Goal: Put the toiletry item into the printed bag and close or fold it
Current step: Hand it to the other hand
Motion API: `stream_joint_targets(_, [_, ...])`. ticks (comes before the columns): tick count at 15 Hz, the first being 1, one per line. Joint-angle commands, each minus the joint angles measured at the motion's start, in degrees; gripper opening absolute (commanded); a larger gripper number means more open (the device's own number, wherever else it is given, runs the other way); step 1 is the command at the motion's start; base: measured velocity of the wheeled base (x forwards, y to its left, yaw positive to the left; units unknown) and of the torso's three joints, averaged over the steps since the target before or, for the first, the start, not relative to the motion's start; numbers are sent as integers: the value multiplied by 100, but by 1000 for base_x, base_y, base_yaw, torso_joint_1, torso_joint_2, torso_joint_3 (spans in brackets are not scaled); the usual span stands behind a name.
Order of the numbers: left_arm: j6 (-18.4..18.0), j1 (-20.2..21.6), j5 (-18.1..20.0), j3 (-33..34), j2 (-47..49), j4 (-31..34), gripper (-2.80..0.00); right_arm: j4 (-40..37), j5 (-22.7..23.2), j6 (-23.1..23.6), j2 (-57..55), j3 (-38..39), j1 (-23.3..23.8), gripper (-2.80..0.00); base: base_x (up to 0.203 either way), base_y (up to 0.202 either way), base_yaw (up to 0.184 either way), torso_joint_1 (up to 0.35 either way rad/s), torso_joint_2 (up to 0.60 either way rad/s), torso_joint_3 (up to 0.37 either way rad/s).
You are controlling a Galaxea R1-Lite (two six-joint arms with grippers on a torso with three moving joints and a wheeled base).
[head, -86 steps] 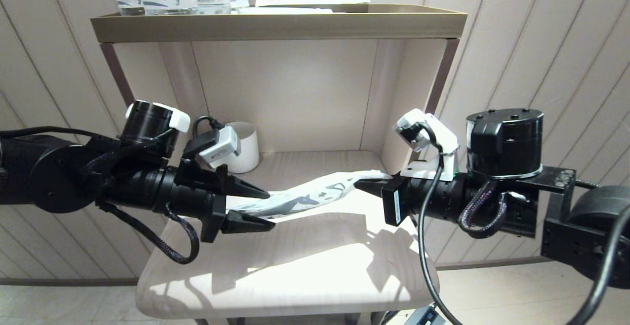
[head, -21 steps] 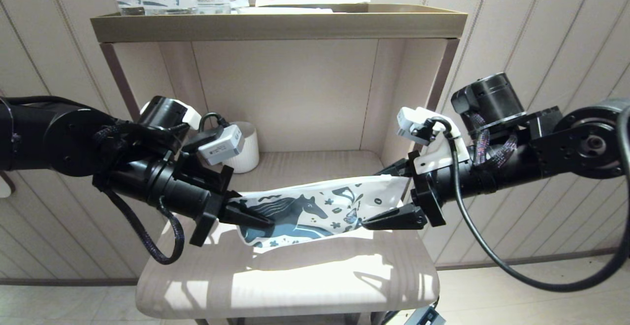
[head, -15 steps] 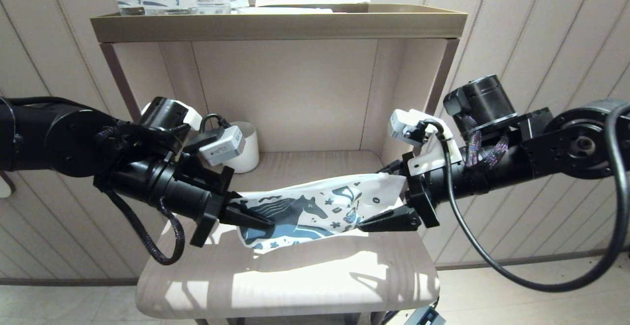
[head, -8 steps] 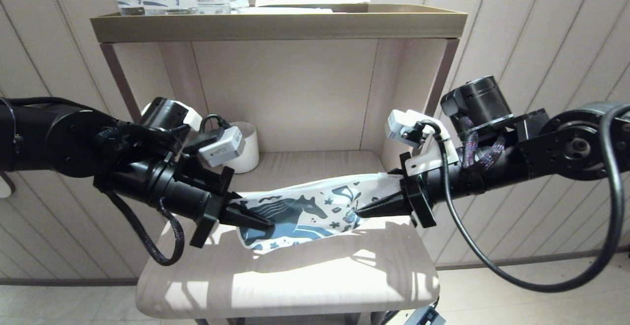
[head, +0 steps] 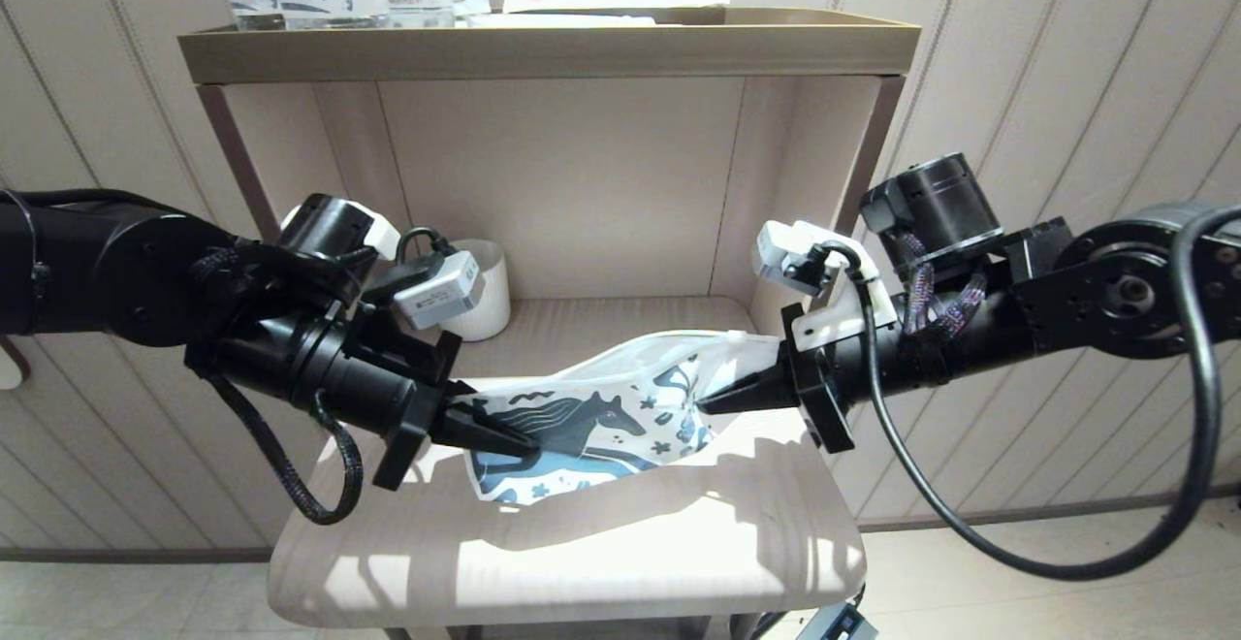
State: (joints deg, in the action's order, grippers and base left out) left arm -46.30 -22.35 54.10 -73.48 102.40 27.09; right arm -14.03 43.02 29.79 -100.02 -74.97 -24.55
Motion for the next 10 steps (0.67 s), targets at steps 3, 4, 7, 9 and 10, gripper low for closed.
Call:
stream_joint_targets(3, [-169, 2, 4, 62, 17, 7, 0, -11, 22, 18, 9, 44, -6, -280, 0, 0, 0, 0, 0, 0])
stream_joint_targets(4, [-169, 2, 19, 56, 17, 7, 0, -9, 22, 18, 24, 43, -15, -280, 0, 0, 0, 0, 0, 0])
stream_joint_targets(7, [-155, 3, 46, 54, -66, -10, 0, -12, 9, 1, 48, 73, -15, -280, 0, 0, 0, 0, 0, 0])
stream_joint_targets(9, [-134, 24, 80, 36, -222, -17, 0, -12, -22, -9, 53, 96, -15, -280, 0, 0, 0, 0, 0, 0])
stream_joint_targets(10, [-107, 76, 130, 17, -358, -12, 0, -12, -31, -17, 53, 96, -30, -280, 0, 0, 0, 0, 0, 0])
